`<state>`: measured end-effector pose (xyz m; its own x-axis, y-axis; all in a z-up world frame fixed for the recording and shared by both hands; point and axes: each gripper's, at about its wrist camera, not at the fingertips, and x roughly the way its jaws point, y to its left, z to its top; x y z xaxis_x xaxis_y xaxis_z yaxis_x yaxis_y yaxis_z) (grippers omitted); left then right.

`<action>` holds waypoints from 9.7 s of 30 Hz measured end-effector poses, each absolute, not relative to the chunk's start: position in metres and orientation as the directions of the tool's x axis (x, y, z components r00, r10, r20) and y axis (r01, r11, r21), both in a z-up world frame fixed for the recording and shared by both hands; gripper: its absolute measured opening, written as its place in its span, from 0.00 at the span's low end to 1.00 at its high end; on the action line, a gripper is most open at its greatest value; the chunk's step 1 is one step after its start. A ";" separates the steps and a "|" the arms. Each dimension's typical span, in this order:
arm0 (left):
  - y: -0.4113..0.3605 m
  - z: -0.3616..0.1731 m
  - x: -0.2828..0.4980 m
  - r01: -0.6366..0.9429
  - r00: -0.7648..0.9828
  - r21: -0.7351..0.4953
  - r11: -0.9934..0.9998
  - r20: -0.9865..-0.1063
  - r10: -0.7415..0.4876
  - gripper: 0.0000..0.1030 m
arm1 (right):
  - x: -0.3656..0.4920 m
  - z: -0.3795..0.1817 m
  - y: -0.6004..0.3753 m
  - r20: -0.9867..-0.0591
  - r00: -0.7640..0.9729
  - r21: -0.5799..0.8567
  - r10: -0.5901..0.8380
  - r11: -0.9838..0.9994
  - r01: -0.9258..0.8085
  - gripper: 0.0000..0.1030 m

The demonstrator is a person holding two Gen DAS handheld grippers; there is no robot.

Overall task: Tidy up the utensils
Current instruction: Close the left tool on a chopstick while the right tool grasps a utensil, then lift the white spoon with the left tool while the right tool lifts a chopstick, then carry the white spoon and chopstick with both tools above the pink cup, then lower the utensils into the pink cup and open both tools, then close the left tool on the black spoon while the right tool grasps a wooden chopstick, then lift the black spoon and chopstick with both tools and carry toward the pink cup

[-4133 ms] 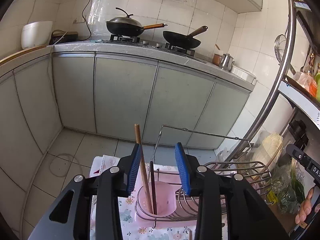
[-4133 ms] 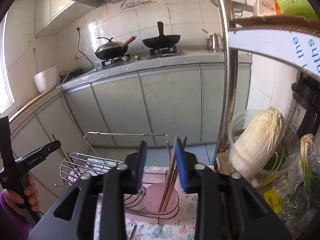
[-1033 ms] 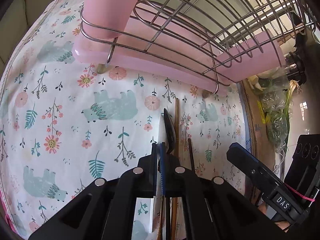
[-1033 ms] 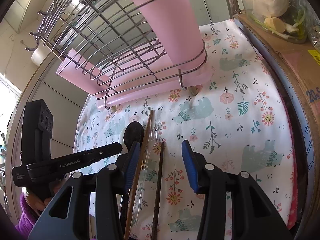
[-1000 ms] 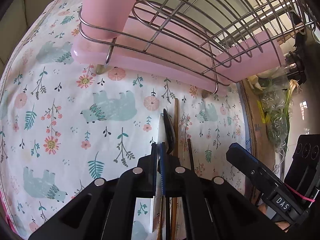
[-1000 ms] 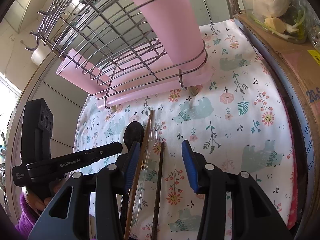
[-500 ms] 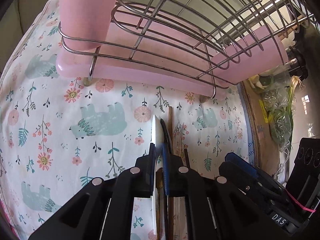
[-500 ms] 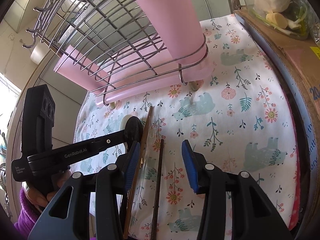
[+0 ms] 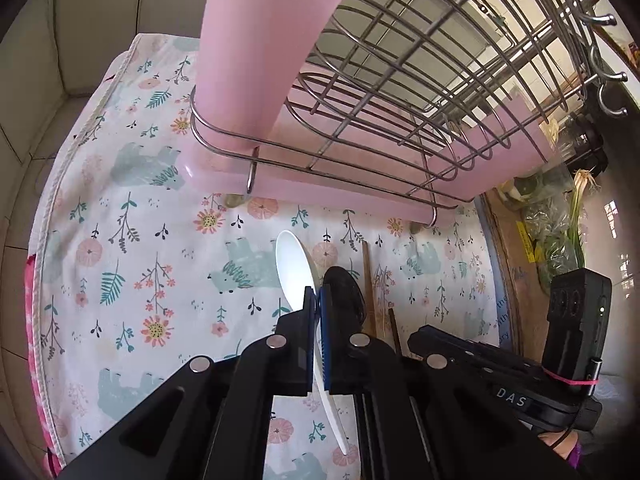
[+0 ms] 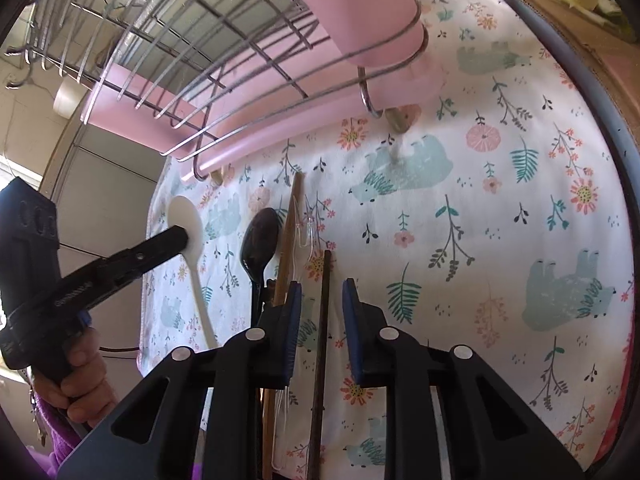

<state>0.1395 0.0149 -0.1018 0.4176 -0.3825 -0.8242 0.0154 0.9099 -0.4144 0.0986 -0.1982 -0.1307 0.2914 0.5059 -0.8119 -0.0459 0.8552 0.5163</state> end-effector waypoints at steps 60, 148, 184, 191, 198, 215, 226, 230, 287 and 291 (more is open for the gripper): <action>0.070 0.068 0.081 0.005 0.830 -0.277 0.961 -0.535 -0.159 0.02 | 0.070 0.051 -0.237 -0.437 0.813 0.373 0.384 0.900 -0.224 0.04; 0.060 0.002 0.127 -0.008 0.849 -0.236 0.972 -0.515 -0.118 0.32 | 0.112 0.024 -0.263 -0.559 0.778 0.328 0.288 0.938 -0.112 0.34; -0.024 -0.145 0.141 -0.108 0.315 -0.410 0.906 -0.878 -0.360 0.32 | 0.052 -0.064 -0.242 -0.671 0.584 0.498 0.457 0.861 -0.101 0.34; -0.027 -0.148 0.147 -0.134 0.355 -0.431 0.892 -0.861 -0.363 0.29 | 0.054 -0.074 -0.245 -0.680 0.564 0.513 0.468 0.854 -0.091 0.34; -0.019 -0.134 0.146 -0.090 0.395 -0.455 0.886 -0.833 -0.387 0.06 | 0.059 -0.084 -0.241 -0.693 0.528 0.534 0.491 0.842 -0.081 0.34; 0.042 -0.089 0.122 -0.026 0.493 -0.471 0.882 -0.774 -0.398 0.03 | 0.095 -0.126 -0.212 -0.698 0.374 0.660 0.610 0.751 0.006 0.31; 0.059 -0.082 0.109 -0.012 0.508 -0.495 0.869 -0.752 -0.421 0.03 | 0.141 -0.123 -0.157 -0.807 0.338 0.494 0.484 0.867 -0.064 0.18; 0.063 -0.084 0.109 -0.018 0.510 -0.504 0.864 -0.748 -0.426 0.03 | 0.153 -0.133 -0.148 -0.840 0.318 0.446 0.441 0.893 -0.059 0.13; 0.063 0.044 0.056 -0.027 0.834 -0.295 0.955 -0.533 -0.141 0.03 | 0.035 0.028 -0.214 -0.359 0.867 0.312 0.346 0.920 -0.238 0.05; 0.059 0.050 0.052 -0.024 0.840 -0.290 0.957 -0.525 -0.138 0.03 | 0.028 0.033 -0.221 -0.339 0.876 0.320 0.344 0.918 -0.237 0.05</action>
